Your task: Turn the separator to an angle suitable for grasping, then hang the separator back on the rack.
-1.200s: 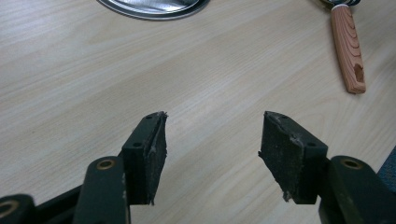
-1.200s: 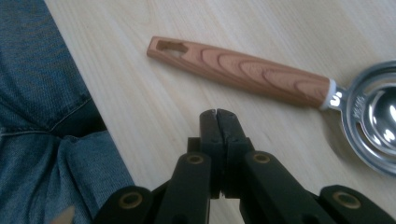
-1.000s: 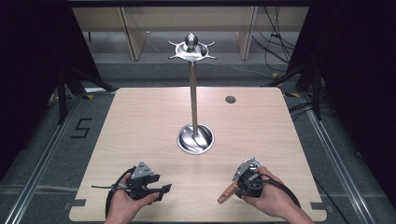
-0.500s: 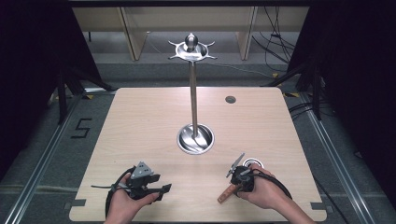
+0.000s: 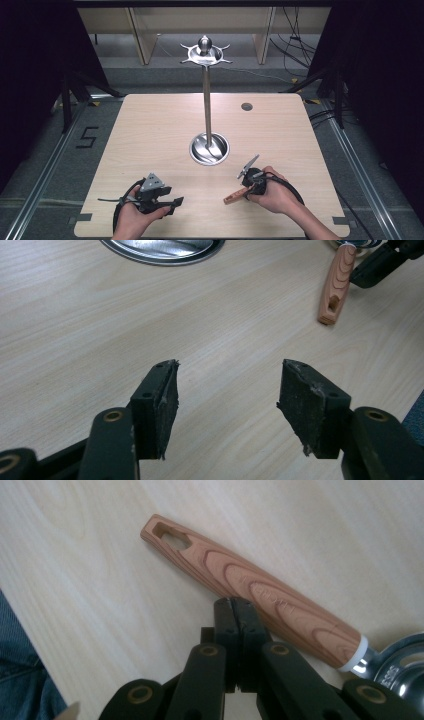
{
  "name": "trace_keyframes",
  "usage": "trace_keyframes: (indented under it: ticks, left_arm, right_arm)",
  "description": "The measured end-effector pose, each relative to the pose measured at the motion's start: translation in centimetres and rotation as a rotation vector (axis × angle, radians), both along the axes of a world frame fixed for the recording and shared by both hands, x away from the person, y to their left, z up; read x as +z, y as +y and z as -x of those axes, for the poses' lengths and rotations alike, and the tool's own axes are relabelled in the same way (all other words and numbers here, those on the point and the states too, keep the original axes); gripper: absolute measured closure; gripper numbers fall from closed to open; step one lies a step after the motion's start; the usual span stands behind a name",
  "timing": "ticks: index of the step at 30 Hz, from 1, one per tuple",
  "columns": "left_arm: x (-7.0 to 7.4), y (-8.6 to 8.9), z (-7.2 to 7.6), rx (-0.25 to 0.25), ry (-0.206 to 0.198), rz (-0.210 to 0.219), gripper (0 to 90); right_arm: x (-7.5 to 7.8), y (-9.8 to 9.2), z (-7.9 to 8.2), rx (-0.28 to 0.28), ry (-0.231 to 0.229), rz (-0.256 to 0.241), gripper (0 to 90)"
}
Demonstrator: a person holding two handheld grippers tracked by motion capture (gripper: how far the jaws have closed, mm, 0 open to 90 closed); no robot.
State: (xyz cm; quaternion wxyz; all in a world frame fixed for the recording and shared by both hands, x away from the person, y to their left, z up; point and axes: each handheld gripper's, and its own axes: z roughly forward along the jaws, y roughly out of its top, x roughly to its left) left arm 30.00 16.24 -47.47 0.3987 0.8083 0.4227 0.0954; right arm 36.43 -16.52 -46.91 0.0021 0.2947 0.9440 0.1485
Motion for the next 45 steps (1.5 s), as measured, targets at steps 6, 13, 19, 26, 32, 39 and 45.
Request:
trace_keyframes:
  ticks: [6,13,19,26,32,39,45]
  left_arm:
    - [0.1,0.0,0.1,-0.001,0.005,0.001,39.8]
    - [0.0,0.0,-0.1,0.0,0.01,0.022,39.7]
    - [-0.1,0.0,0.0,-0.006,0.008,0.015,39.7]
    - [0.0,0.2,0.1,0.001,0.007,0.016,39.7]
    - [0.1,0.3,0.2,0.003,0.006,0.01,39.7]
    - [-0.1,0.2,0.1,0.007,0.005,0.003,39.7]
    - [0.1,0.4,0.2,0.0,0.015,0.013,39.7]
  right_arm:
    - [0.0,0.1,-0.5,-0.015,-0.012,-0.023,90.0]
    - [2.2,-0.1,-0.1,0.043,-0.093,-0.063,80.4]
    - [2.9,-0.3,0.0,0.172,-0.16,-0.032,66.9]
    - [3.2,-0.1,-1.3,0.365,-0.164,0.05,57.7]
    - [3.3,0.4,-2.3,0.398,-0.143,0.125,54.3]
    - [2.9,1.1,-3.2,0.547,-0.187,0.172,50.8]
    - [2.5,1.8,-3.4,0.621,-0.174,0.187,50.2]
